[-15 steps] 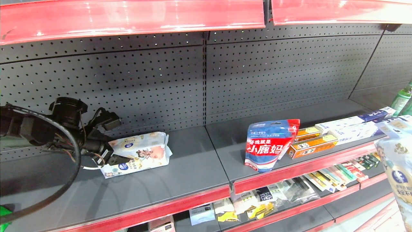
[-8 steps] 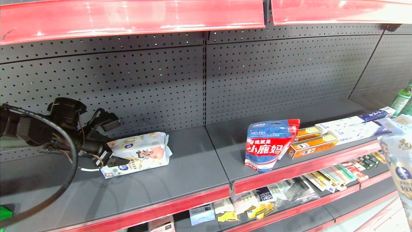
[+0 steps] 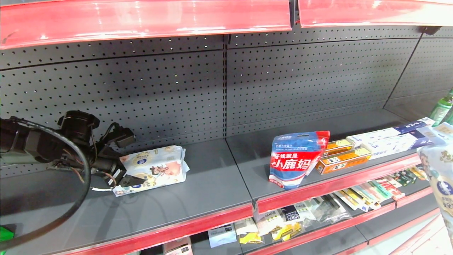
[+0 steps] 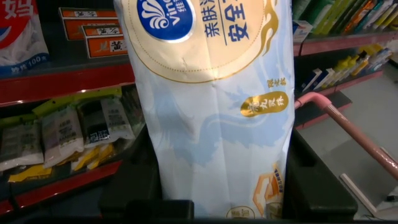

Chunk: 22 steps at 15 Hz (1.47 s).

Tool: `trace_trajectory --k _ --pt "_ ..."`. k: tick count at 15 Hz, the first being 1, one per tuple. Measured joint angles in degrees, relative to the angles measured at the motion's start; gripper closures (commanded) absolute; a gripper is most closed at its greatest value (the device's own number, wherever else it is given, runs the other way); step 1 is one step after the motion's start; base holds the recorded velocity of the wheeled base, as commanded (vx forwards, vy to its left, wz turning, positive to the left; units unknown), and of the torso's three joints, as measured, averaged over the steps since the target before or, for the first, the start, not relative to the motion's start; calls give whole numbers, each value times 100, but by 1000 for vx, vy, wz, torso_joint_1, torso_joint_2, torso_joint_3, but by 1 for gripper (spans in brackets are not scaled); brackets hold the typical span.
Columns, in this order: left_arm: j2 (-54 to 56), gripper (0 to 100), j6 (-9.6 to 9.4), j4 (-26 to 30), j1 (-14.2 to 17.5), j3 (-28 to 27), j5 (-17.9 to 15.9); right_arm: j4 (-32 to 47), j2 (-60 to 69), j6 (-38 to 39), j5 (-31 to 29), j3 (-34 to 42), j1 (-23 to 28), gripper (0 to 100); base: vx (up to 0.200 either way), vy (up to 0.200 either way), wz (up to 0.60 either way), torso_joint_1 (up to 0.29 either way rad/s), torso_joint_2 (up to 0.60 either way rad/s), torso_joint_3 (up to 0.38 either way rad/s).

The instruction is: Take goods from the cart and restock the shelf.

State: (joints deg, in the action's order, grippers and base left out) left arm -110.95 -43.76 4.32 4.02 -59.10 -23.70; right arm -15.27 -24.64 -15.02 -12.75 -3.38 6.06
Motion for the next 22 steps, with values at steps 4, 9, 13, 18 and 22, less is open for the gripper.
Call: trace_trajectory --k 4,9,13,18,22 --pt "-62 100 0 -62 -11 -13 -5 1 2 -6 2 -10 0 100 0 0 0 0 0 0" --pt "96 100 -27 -41 -11 262 -252 0 5 -9 0 -12 -2 100 0 0 0 0 0 0" --pt "596 100 -194 -20 38 823 -528 0 5 -9 2 -15 0 100 0 0 0 0 0 0" --pt "1163 100 -508 -62 156 1479 -641 1 5 -9 2 -15 2 100 0 0 0 0 0 0" --pt "1351 100 -998 -87 239 1781 -629 1 5 -9 0 -15 2 100 0 0 0 0 0 0"
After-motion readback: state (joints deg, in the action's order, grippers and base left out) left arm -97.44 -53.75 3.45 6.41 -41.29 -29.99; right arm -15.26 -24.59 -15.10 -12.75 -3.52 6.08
